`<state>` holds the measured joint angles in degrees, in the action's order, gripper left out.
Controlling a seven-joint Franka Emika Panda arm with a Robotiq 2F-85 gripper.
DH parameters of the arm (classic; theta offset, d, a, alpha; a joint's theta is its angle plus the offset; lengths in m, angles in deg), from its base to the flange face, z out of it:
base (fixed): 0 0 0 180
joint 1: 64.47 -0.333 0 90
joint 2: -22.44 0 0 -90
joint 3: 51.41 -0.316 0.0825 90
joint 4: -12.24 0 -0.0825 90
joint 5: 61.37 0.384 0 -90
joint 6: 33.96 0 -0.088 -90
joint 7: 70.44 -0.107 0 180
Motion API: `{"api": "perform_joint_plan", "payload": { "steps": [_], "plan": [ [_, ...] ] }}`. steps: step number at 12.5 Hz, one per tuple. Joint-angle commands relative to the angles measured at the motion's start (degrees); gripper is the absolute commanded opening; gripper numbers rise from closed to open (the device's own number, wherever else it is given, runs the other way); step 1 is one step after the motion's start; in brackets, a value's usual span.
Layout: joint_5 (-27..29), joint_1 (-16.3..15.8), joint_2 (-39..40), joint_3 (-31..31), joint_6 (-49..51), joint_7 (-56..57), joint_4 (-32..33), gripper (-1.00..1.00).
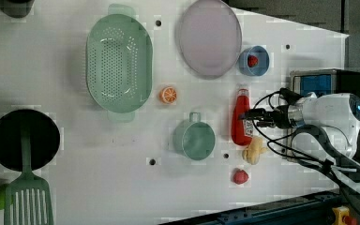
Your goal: Pick ketchup from plate and place it on table.
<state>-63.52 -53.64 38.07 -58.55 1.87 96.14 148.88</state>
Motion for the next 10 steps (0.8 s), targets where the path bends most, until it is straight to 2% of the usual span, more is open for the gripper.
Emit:
{"api": "perform_joint_plan", "payload": {
  "steps": [1,5,8,10],
  "plan": [
    [-0.1,0.0,-5.2,-0.1,-0.9,1.4,-0.9,1.00],
    [-0.1,0.0,-15.3,-0.1,3.5,-7.7,-4.2,1.00],
    [-0.1,0.0,-21.7,-0.2,18.3,-21.7,-10.2,1.00],
    [-0.1,0.0,-24.3,-0.4,30.3,-25.6,-15.9,1.00]
  ]
}}
